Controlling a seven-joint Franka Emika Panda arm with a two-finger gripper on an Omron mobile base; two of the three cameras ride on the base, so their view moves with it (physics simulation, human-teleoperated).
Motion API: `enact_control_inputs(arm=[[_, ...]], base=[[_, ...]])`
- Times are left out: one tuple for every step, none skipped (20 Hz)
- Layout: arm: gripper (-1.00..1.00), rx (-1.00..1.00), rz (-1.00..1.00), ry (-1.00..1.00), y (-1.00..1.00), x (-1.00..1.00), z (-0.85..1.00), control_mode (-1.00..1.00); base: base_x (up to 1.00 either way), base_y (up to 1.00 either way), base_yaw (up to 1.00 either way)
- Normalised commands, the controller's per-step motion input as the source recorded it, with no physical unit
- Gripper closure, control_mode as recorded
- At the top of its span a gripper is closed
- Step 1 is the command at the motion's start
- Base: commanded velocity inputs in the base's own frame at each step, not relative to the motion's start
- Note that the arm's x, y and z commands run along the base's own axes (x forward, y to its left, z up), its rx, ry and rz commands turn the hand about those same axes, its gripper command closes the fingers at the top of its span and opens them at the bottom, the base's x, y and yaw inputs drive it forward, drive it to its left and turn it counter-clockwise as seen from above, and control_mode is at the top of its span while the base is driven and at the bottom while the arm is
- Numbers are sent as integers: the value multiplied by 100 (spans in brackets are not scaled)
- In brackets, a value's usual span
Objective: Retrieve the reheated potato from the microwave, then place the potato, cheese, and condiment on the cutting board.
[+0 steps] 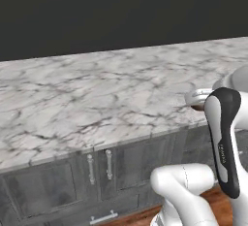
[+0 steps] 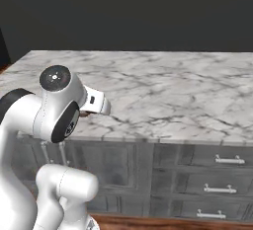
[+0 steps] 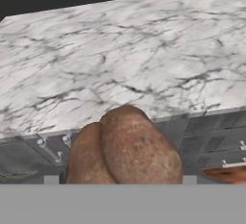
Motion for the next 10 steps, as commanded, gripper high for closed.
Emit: enact_control_inputs(arm=[[100, 0, 0, 0, 0, 0, 0, 100], [100, 0, 0, 0, 0, 0, 0, 100], [100, 0, 0, 0, 0, 0, 0, 100], [100, 0, 0, 0, 0, 0, 0, 100], [100, 0, 0, 0, 0, 0, 0, 100], [100, 0, 0, 0, 0, 0, 0, 100], [100, 0, 0, 0, 0, 0, 0, 100], [100, 0, 0, 0, 0, 0, 0, 100], [100, 0, 0, 0, 0, 0, 0, 100], [100, 0, 0, 0, 0, 0, 0, 100]], base=[[31, -69, -3], [31, -69, -2], [31, -69, -2], [31, -69, -2], [31, -69, -1], [31, -69, -2], [29, -68, -7], [23, -66, -16], [16, -55, -36], [13, -49, -45]])
